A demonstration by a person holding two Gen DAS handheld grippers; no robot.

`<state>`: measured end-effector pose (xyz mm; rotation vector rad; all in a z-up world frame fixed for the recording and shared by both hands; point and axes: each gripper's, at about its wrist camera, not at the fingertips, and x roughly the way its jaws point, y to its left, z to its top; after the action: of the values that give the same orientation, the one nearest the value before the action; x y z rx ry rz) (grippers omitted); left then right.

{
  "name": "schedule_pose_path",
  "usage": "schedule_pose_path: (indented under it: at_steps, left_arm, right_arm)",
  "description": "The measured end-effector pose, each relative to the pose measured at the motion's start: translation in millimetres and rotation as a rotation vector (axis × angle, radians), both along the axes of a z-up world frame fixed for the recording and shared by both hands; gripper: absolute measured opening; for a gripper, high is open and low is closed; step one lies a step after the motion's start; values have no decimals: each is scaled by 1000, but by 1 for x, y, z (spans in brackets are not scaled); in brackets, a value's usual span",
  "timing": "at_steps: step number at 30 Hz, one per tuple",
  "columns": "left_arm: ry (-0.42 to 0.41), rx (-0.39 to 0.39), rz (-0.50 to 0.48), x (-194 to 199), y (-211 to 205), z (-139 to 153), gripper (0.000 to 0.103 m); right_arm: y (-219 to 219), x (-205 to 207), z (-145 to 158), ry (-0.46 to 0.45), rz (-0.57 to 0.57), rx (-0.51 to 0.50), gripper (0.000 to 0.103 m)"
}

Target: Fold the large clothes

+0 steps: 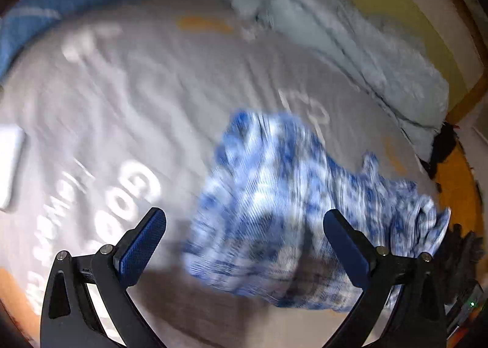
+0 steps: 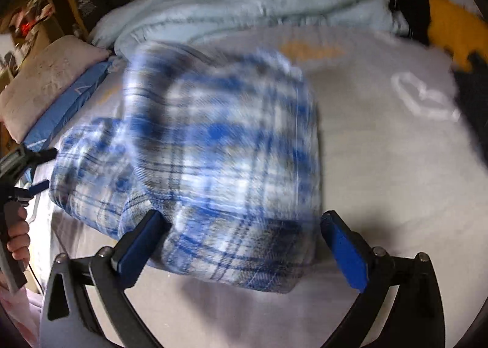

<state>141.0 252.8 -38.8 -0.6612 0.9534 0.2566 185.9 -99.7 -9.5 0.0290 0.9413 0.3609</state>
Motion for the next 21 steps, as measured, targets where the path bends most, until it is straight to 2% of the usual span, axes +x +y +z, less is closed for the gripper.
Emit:
schedule_pose_path:
  at_steps: [2, 4, 5, 6, 8, 10, 13, 16, 17, 19, 21]
  left_arm:
    - [47, -35, -5, 5, -3, -18, 102]
    - [52, -58, 26, 6, -1, -31, 102]
    - [33, -46, 30, 6, -2, -30, 102]
    - [22, -38, 23, 6, -5, -28, 102]
    - [-7, -58, -6, 8, -10, -26, 87]
    - [-14, -62, -23, 13, -12, -26, 79]
    - [-22, -77, -33, 15, -12, -23, 71]
    - [-31, -94, -44, 14, -9, -22, 61]
    - [-32, -94, -49, 15, -10, -22, 57]
    - [-33, -97, -55, 18, -10, -21, 50]
    - [-33, -124, -30, 17, -10, -20, 42]
  right_arm:
    - [-2, -6, 13, -66, -6, -5, 103]
    - [-5, -13, 30, -165, -27, -1, 102]
    - [-6, -14, 36, -201, -27, 14, 94]
    - [-6, -13, 43, -223, -13, 35, 84]
    - [-2, -3, 49, -206, 26, 85, 37]
    - [5, 19, 51, -128, 66, 148, 16]
    - [31, 55, 43, -36, 97, 139, 14]
    - [57, 82, 12, 131, 91, 79, 10]
    - [58, 83, 4, 157, 75, 61, 9]
    - [76, 86, -14, 147, 69, -40, 8]
    - [90, 85, -14, 109, 100, -102, 8]
